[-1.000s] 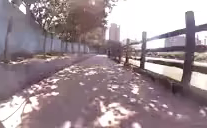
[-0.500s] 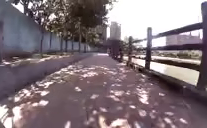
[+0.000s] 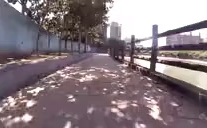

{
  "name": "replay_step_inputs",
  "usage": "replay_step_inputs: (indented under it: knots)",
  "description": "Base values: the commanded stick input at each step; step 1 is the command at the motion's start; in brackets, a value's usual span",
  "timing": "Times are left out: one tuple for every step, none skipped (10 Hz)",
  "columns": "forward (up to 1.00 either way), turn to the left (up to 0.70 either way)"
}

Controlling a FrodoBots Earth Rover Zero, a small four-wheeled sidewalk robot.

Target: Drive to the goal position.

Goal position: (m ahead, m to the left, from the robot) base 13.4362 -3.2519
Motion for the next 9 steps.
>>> replay_step_inputs:
  knots:
    - [0.70,0.00]
    - [0.70,0.00]
    - [0.70,0.00]
    - [0.70,0.00]
    - [0.70,0.00]
    - [0.70,0.00]
    - [0.70,0.00]
    - [0.70,0.00]
    - [0.70,0.00]
